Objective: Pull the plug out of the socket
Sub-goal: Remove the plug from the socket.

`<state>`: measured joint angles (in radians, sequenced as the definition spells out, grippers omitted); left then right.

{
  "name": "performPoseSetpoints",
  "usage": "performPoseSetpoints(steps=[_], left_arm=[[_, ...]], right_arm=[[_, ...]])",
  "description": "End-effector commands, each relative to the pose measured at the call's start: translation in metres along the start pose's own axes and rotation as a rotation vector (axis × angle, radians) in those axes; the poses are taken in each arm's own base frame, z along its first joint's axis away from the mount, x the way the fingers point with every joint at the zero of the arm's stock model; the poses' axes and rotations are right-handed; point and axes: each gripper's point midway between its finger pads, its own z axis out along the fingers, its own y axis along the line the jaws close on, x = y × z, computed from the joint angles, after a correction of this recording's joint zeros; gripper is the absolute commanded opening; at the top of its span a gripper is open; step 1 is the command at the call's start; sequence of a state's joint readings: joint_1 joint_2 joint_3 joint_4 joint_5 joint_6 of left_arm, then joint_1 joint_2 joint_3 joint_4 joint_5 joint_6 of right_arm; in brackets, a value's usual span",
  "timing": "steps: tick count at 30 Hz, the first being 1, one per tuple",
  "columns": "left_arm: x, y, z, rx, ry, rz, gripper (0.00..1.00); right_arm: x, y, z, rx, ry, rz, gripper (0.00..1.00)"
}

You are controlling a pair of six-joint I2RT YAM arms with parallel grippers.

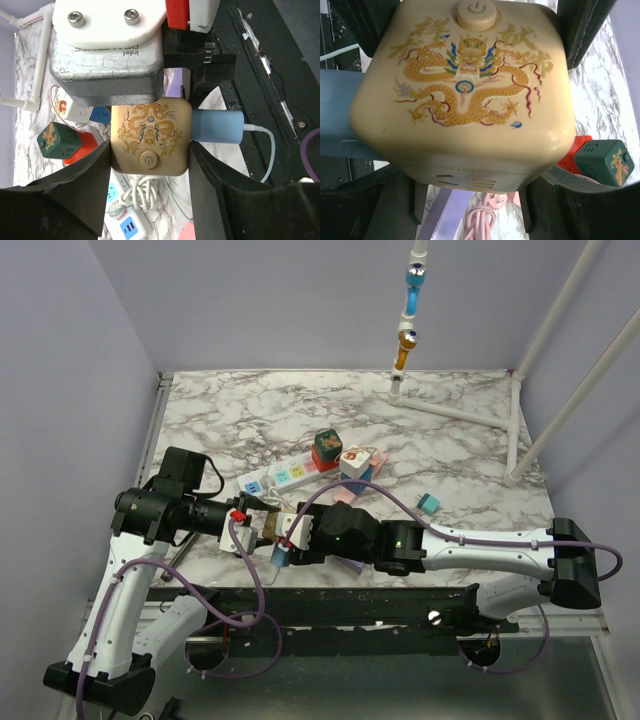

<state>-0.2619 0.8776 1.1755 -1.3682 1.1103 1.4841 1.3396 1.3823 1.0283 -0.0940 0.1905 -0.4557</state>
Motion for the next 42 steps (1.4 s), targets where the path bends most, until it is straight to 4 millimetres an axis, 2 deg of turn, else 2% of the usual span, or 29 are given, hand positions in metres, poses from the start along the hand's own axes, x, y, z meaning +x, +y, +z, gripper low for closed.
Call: performPoseSetpoints(steps=[1, 6, 8, 9, 10, 11, 14, 18, 25, 29, 33, 35, 42], left_arm=[[0.003, -0.005, 0.001, 0.023, 0.015, 0.031, 0.47], [0.006, -0.009, 0.002, 0.039, 0.033, 0.021, 0.5], [0.007, -0.009, 0.002, 0.043, 0.037, 0.02, 0.33], [0.007, -0.009, 0.002, 0.043, 0.036, 0.02, 0.25], [0.006, -0.008, 0.002, 0.04, 0.035, 0.013, 0.08], [0.005, -0.005, 0.002, 0.028, 0.034, -0.001, 0.0], [0.002, 0.002, 0.001, 0.004, 0.028, -0.009, 0.0], [-0.005, 0.007, 0.001, -0.01, 0.009, -0.018, 0.0], [-0.016, 0.017, -0.001, -0.027, -0.022, -0.032, 0.0], [-0.022, 0.018, -0.003, -0.032, -0.033, -0.024, 0.0], [-0.032, 0.018, -0.006, -0.025, -0.049, -0.027, 0.0], [-0.039, 0.017, -0.007, -0.016, -0.066, -0.033, 0.0], [-0.054, 0.006, -0.01, 0.012, -0.109, -0.07, 0.0]], right_arm=[[-0.037, -0.011, -0.004, 0.031, -0.112, 0.009, 0.29], [-0.04, -0.014, -0.005, 0.047, -0.123, 0.015, 0.29], [-0.045, -0.018, -0.006, 0.068, -0.145, 0.031, 0.33], [-0.046, -0.019, -0.007, 0.077, -0.156, 0.041, 0.4], [-0.045, -0.019, -0.008, 0.08, -0.162, 0.045, 0.46], [-0.046, -0.019, -0.011, 0.083, -0.182, 0.047, 0.52], [-0.047, -0.017, -0.021, 0.098, -0.261, 0.069, 0.68], [-0.043, -0.019, -0.029, 0.133, -0.307, 0.109, 0.75], [-0.035, -0.007, -0.031, 0.103, -0.35, 0.134, 0.83], [-0.012, 0.0, -0.029, 0.107, -0.314, 0.153, 0.92], [0.006, 0.002, -0.032, 0.119, -0.329, 0.202, 0.94], [0.006, 0.0, -0.036, 0.139, -0.365, 0.207, 0.95], [-0.021, -0.008, -0.052, 0.136, -0.477, 0.172, 0.96]])
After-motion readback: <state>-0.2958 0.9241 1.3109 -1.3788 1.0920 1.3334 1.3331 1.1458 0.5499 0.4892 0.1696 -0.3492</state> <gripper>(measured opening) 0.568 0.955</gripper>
